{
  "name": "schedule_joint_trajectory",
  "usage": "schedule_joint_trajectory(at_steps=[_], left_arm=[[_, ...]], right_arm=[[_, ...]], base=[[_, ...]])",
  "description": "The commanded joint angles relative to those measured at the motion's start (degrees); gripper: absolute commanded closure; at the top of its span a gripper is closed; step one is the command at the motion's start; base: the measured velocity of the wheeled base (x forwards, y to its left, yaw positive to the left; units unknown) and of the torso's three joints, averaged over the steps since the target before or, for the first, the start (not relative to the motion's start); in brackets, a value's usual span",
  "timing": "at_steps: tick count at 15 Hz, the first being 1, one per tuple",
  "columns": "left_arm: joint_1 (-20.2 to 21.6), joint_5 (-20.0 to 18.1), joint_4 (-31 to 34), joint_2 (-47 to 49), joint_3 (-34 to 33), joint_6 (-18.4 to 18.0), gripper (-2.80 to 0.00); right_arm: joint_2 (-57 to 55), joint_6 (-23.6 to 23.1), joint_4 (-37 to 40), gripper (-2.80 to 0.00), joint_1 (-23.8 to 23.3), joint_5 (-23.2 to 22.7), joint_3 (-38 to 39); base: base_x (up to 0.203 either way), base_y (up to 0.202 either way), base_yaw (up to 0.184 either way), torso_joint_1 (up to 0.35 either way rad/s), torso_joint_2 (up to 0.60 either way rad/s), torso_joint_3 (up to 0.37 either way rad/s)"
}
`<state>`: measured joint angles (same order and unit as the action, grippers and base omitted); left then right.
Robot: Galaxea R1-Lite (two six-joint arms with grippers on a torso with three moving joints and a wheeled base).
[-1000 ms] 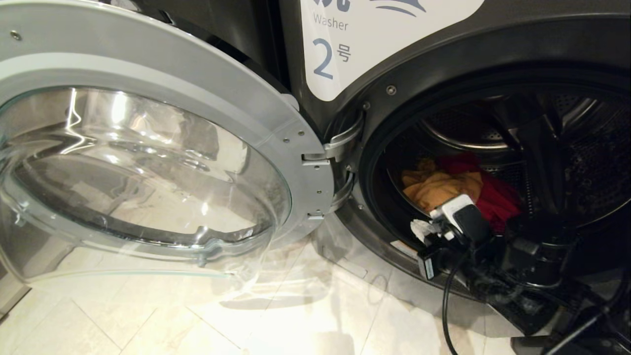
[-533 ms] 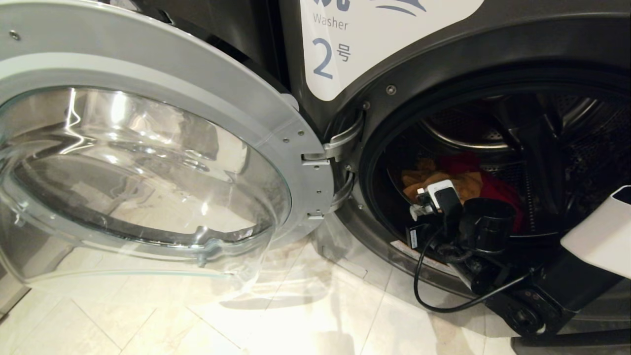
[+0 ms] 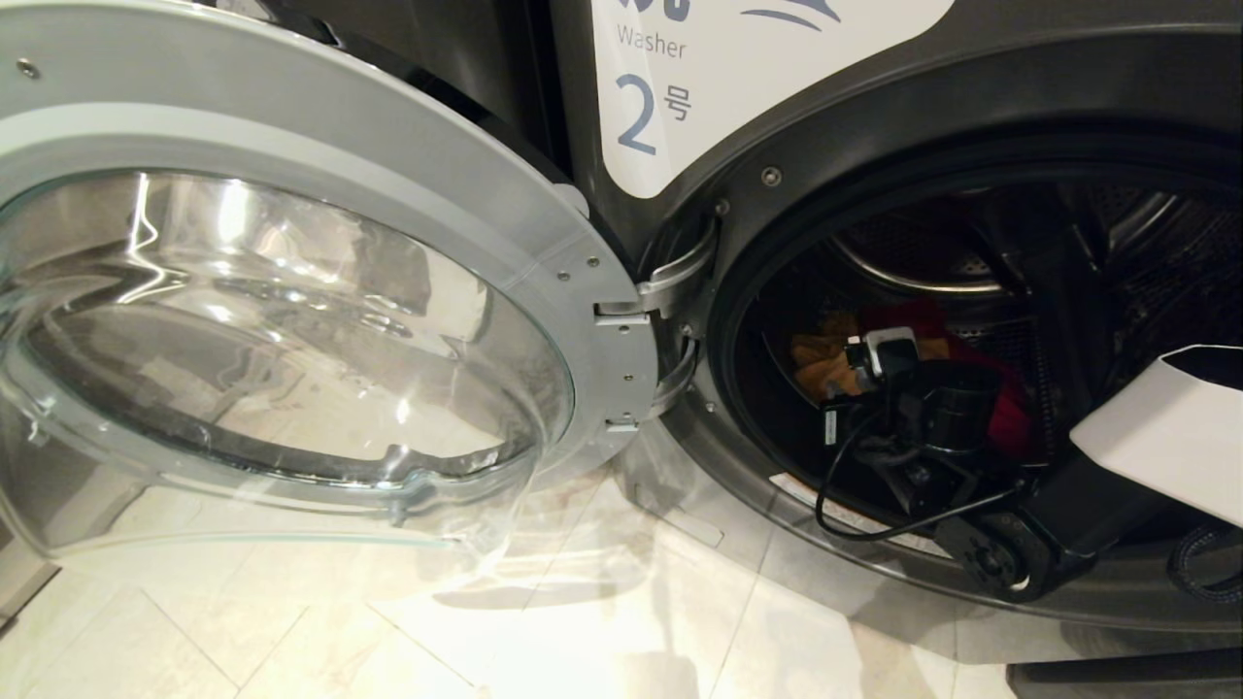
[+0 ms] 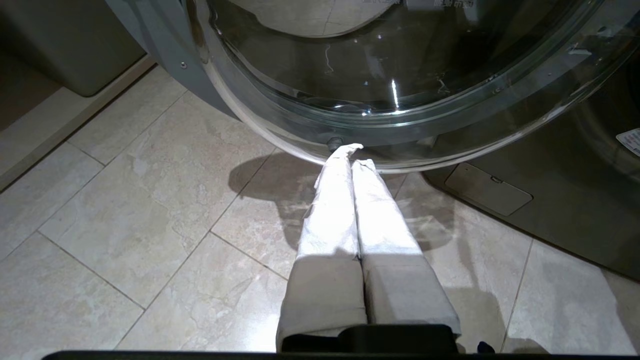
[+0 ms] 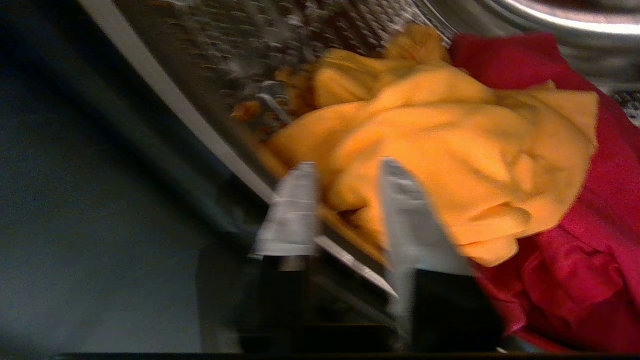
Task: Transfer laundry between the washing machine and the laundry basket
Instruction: Pick a cloth and place it into the basket
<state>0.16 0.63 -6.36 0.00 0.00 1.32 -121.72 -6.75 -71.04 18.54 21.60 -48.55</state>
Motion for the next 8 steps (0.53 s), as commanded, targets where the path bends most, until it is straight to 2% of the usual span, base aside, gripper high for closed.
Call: schedule_joint_trajectory(at_steps=[1, 5, 8], left_arm=[[0.02, 0.06, -0.06, 0.09, -2.29, 0.01, 0.00], [0.02, 0.07, -0.06, 0.09, -2.29, 0.00, 0.00], [0.02, -0.02, 0.02, 0.09, -2.29, 0.06, 0.00]], right_arm=[[-1.17, 1.14, 1.66, -2.80, -1.67, 0.20, -3.40], [-2.90, 3.49, 8.23, -2.80, -4.50, 0.33, -10.27], [-3.07, 6.02, 16.41, -2.80, -6.45, 0.37, -14.48]], base=[[0.000, 0.000, 0.000, 0.000, 0.00, 0.000], [0.000, 0.000, 0.000, 0.000, 0.00, 0.000], [0.000, 0.000, 0.000, 0.000, 0.00, 0.000]])
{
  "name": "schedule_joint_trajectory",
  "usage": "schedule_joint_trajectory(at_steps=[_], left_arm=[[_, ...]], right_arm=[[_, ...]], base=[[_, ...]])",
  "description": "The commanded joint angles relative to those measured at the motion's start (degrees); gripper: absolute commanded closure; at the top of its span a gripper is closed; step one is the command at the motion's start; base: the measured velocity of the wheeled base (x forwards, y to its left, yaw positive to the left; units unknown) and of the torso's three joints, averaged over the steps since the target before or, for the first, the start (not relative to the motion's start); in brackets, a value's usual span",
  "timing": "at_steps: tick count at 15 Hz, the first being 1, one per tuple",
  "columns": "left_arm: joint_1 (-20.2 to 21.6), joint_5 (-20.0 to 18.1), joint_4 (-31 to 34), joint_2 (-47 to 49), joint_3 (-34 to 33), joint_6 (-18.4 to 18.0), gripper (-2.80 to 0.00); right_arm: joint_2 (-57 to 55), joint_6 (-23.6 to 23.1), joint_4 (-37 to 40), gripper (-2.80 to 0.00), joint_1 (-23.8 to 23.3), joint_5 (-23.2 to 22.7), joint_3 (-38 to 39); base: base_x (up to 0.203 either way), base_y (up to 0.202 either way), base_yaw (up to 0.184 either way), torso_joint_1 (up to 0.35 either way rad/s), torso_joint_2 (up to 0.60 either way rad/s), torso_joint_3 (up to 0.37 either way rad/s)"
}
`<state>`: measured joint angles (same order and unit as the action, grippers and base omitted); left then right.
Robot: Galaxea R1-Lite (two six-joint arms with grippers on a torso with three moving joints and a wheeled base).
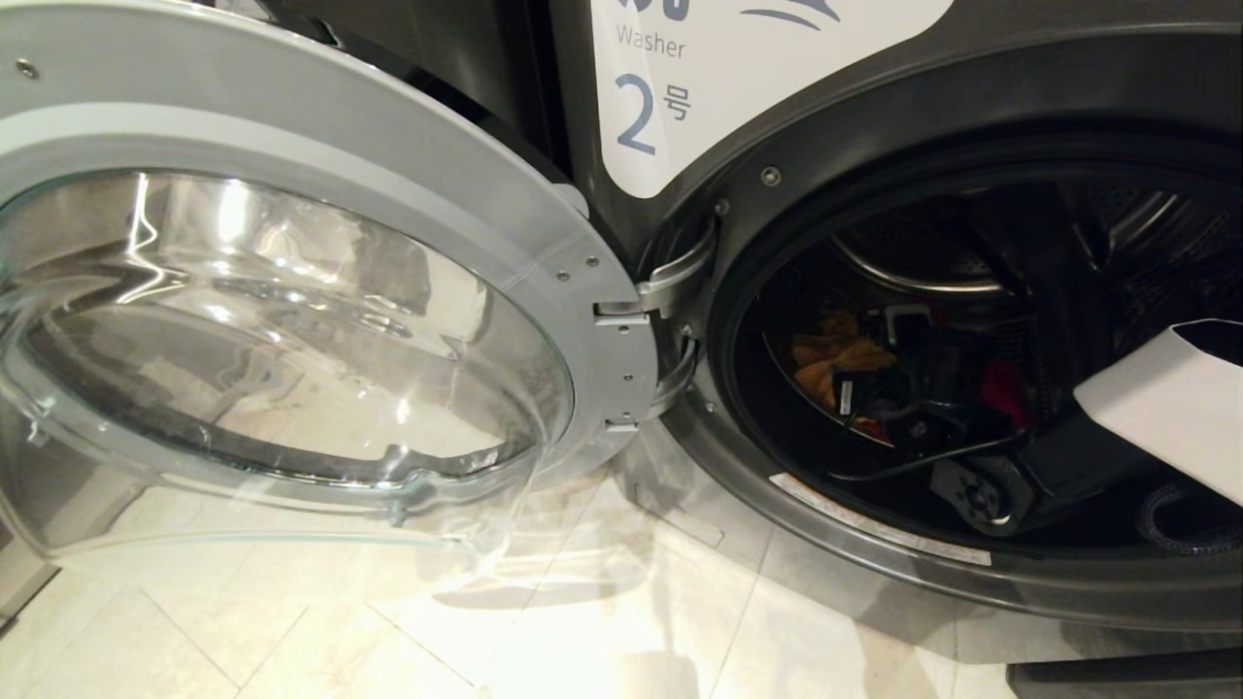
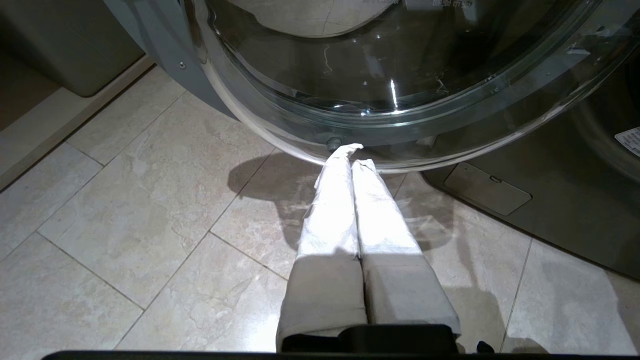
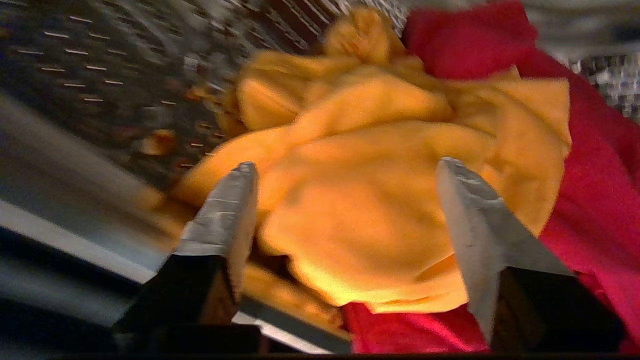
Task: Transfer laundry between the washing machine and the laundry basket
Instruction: Pick a cloth and place it into the basket
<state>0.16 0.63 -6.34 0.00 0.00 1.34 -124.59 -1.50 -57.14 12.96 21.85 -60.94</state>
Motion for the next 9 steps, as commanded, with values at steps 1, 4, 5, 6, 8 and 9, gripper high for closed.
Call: schedule_joint_trajectory(at_steps=[1, 4, 5, 6, 8, 9], left_arm=[[0.02, 0.07, -0.07, 0.09, -2.29, 0.02, 0.00], [0.02, 0.00, -0.07, 0.09, -2.29, 0.05, 0.00], [0.02, -0.02, -0.07, 0.09, -2.29, 0.07, 0.00], [0.02, 0.07, -0.07, 0.09, -2.29, 0.06, 0.00], [0.02, 0.06, -0.07, 0.09, -2.29, 0.06, 0.00], [0.02, 0.07, 0.01, 0.09, -2.29, -0.02, 0.00]], right_arm=[[-0.18, 2.12, 5.63, -2.80, -1.38, 0.12, -3.86], [0.23, 3.47, 11.83, -2.80, -3.67, 0.12, -8.56], [0.46, 3.51, 12.78, -2.80, -3.88, 0.12, -9.34], [0.77, 3.52, 13.11, -2.80, -3.91, 0.12, -9.62], [1.27, 3.44, 13.02, -2.80, -3.91, 0.61, -9.32], [1.52, 3.43, 13.02, -2.80, -3.91, 2.07, -9.06]], base=[[0.000, 0.000, 0.000, 0.000, 0.00, 0.000], [0.000, 0.000, 0.000, 0.000, 0.00, 0.000], [0.000, 0.000, 0.000, 0.000, 0.00, 0.000], [0.000, 0.000, 0.000, 0.000, 0.00, 0.000], [0.000, 0.000, 0.000, 0.000, 0.00, 0.000], [0.000, 0.000, 0.000, 0.000, 0.00, 0.000]])
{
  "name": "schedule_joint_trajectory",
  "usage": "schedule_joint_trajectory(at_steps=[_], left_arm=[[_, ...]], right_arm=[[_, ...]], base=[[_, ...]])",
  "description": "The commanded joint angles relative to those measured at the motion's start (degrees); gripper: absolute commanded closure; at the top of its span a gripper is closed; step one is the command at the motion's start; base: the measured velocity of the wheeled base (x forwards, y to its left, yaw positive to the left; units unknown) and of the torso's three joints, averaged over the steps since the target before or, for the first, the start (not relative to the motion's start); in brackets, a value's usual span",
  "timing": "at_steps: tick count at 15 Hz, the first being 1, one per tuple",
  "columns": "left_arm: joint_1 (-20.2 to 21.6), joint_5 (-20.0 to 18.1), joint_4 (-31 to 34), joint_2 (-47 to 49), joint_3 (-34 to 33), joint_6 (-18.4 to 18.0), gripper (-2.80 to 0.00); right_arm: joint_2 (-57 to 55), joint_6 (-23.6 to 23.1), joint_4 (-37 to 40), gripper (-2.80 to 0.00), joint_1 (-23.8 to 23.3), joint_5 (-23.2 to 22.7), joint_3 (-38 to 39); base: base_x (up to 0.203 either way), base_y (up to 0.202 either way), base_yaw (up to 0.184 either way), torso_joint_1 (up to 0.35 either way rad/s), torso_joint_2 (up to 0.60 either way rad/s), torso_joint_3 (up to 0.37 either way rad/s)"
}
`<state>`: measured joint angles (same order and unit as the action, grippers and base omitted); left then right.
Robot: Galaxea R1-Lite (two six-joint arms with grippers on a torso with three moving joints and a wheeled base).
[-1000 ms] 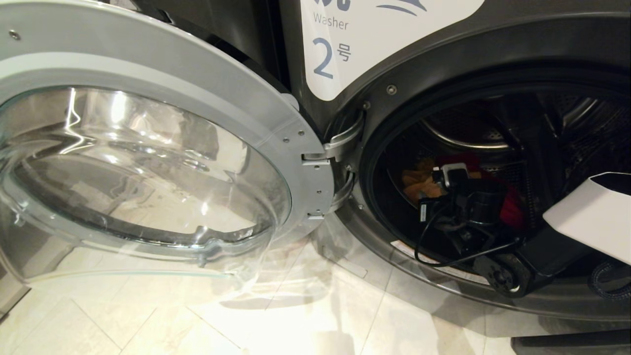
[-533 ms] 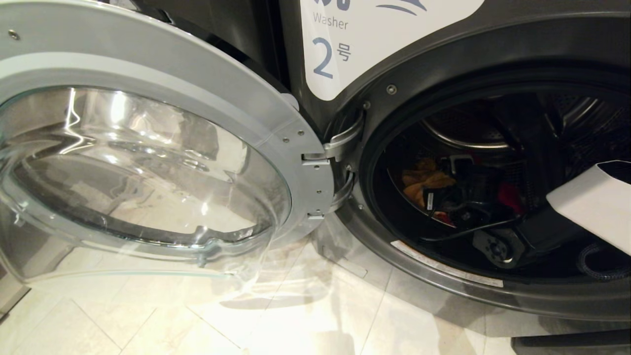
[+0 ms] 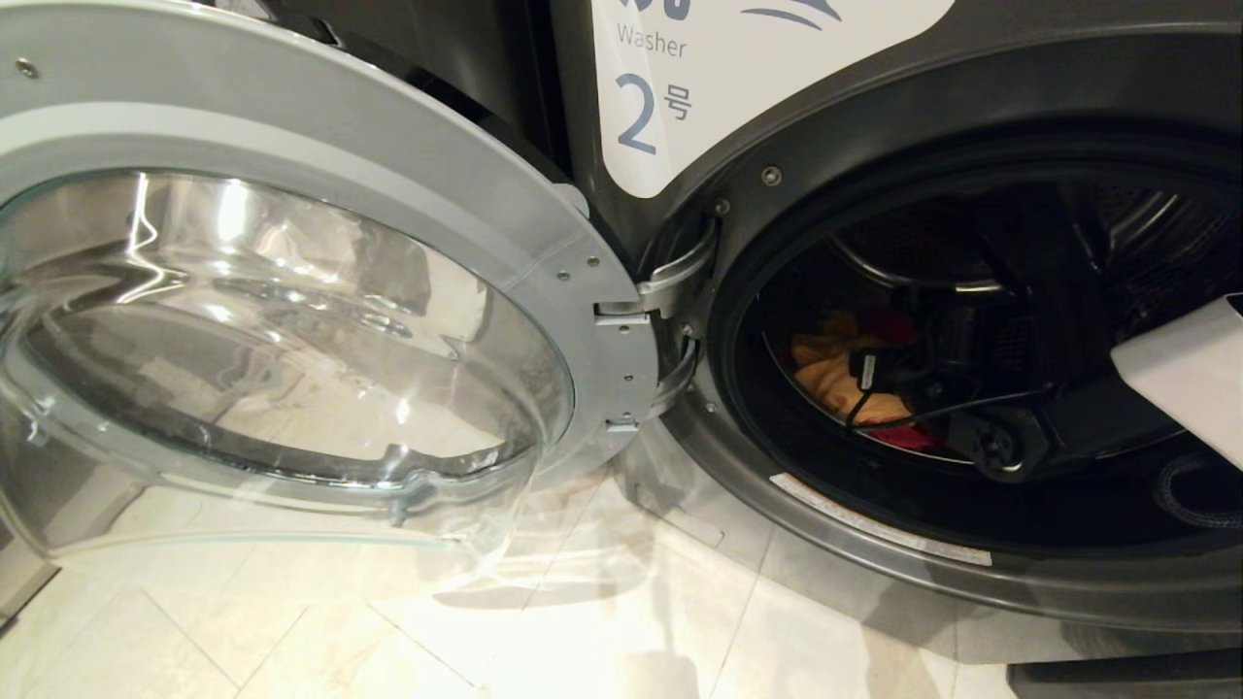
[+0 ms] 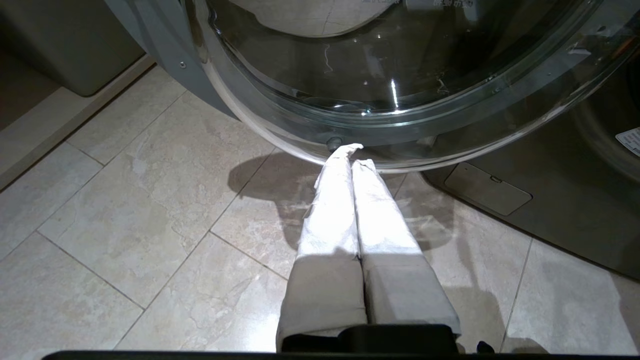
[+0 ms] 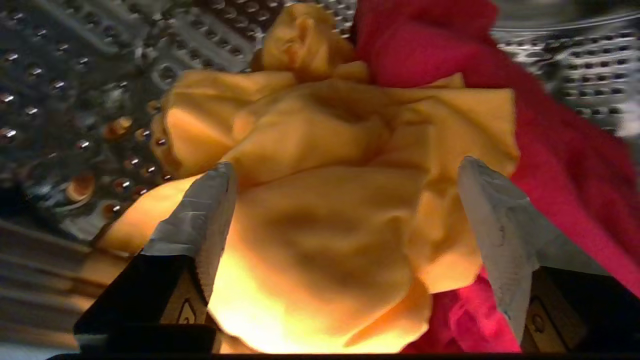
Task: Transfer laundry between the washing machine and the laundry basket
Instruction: Pick a cloth and place it into the basket
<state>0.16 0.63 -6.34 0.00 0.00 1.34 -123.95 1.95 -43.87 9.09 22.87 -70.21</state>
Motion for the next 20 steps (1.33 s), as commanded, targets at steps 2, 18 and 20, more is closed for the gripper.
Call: schedule_joint_trajectory(at_steps=[2, 18, 20], left_arm=[[0.02, -0.01, -0.08, 0.09, -2.29, 0.07, 0.00], [0.02, -0.02, -0.08, 0.09, -2.29, 0.06, 0.00], [0.02, 0.07, -0.08, 0.09, -2.29, -0.02, 0.00]], right_arm=[[0.91, -0.02, -0.24, -2.80, -0.12, 2.25, 0.68], [1.82, 15.07, 20.20, -2.80, 2.19, 6.61, 0.76], [1.21, 15.22, 19.62, -2.80, 4.50, 7.05, 1.33]], base=[[0.000, 0.000, 0.000, 0.000, 0.00, 0.000], [0.000, 0.000, 0.000, 0.000, 0.00, 0.000], [0.000, 0.000, 0.000, 0.000, 0.00, 0.000]])
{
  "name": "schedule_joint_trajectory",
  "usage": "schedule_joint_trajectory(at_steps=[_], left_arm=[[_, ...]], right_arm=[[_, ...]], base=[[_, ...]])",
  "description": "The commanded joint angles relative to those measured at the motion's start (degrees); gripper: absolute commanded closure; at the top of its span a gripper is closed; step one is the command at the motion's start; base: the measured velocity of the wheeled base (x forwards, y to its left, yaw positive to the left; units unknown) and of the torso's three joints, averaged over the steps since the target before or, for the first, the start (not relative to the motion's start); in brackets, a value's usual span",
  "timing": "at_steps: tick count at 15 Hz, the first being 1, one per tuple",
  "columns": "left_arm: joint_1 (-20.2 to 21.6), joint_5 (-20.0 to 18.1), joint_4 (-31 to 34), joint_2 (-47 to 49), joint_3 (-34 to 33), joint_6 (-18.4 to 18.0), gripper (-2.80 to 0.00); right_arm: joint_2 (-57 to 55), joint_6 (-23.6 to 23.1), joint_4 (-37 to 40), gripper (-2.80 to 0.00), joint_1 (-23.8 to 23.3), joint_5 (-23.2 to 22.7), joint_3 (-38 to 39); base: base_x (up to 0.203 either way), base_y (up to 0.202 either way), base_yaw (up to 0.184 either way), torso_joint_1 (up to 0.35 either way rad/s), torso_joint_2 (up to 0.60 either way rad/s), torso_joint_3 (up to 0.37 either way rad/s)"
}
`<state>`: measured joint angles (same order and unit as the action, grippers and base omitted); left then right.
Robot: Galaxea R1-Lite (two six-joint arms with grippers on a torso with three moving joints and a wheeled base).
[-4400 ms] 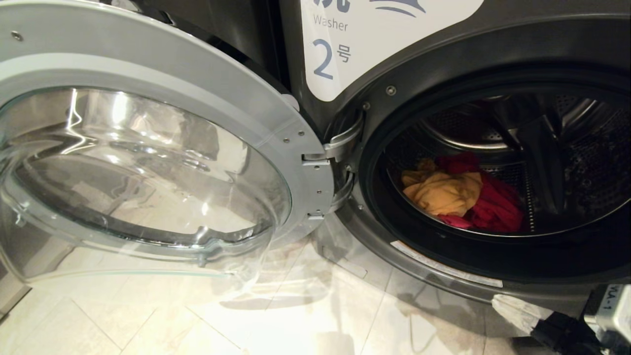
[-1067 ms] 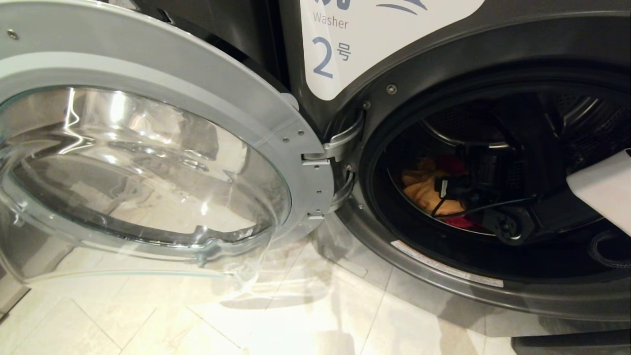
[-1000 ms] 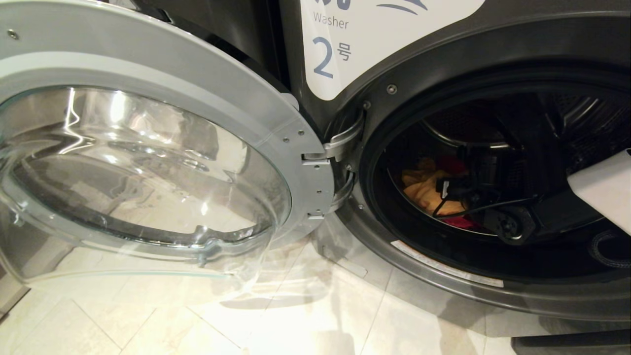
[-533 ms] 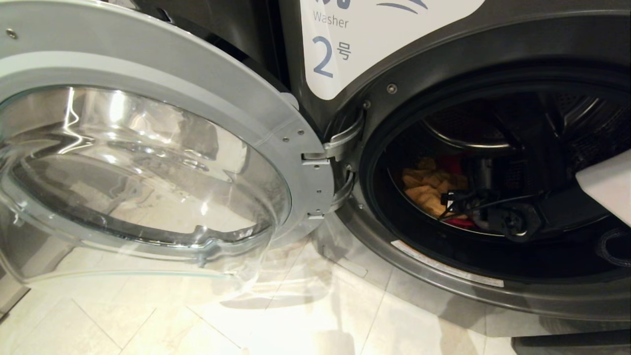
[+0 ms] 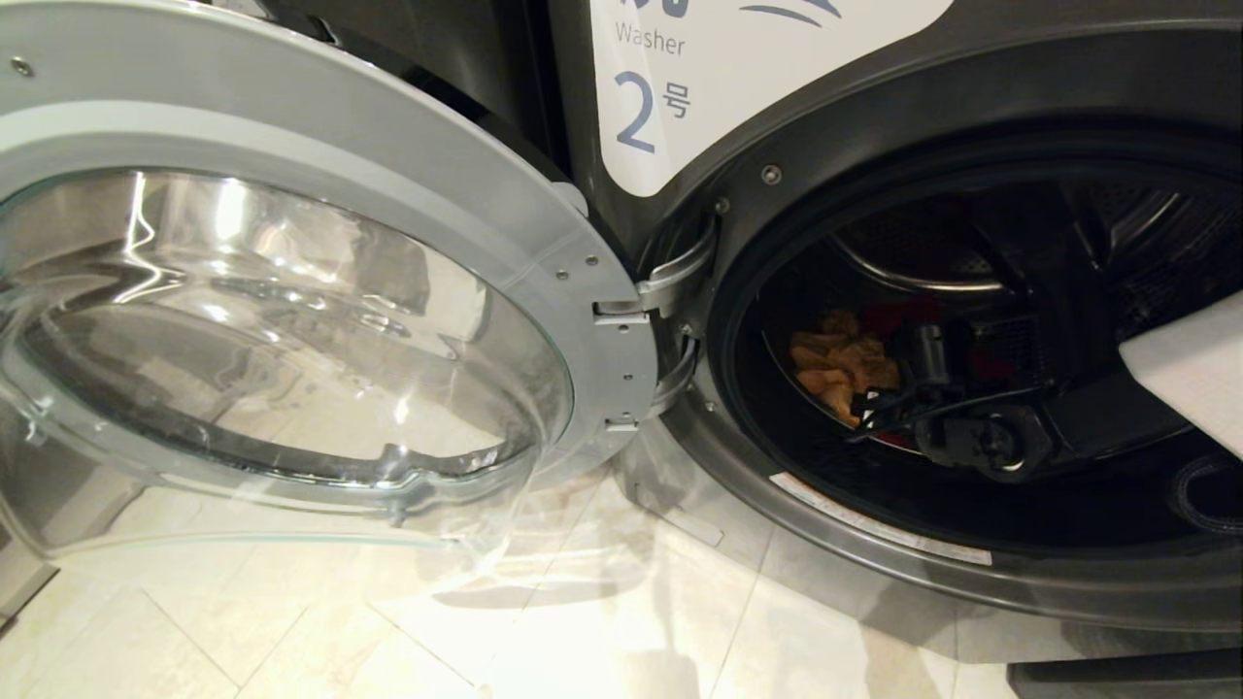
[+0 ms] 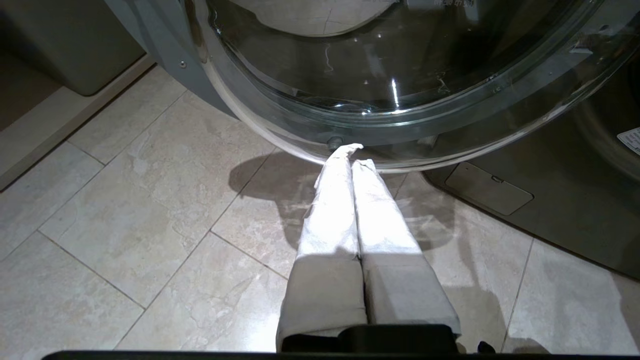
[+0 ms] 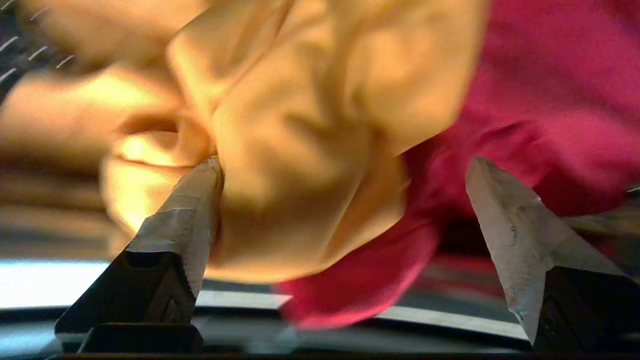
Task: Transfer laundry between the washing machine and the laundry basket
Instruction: Pick a cloth and place it into the basket
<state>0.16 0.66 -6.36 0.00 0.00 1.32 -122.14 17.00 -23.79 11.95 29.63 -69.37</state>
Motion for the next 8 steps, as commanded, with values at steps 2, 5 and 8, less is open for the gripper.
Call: schedule_joint_trajectory(at_steps=[2, 5, 8], left_arm=[[0.02, 0.03, -0.05, 0.09, -2.29, 0.09, 0.00], [0.02, 0.04, -0.05, 0.09, -2.29, 0.01, 0.00], [0.02, 0.01, -0.05, 0.09, -2.29, 0.01, 0.00]], right_arm=[[-1.36, 0.73, -2.53, -2.80, 2.50, 0.52, 0.61], [-3.36, 1.28, -4.36, -2.80, 3.17, 2.29, -0.59], [-5.65, 1.46, -6.30, -2.80, 3.40, 6.70, -2.85]], base=[[0.000, 0.000, 0.000, 0.000, 0.00, 0.000], [0.000, 0.000, 0.000, 0.000, 0.00, 0.000], [0.000, 0.000, 0.000, 0.000, 0.00, 0.000]])
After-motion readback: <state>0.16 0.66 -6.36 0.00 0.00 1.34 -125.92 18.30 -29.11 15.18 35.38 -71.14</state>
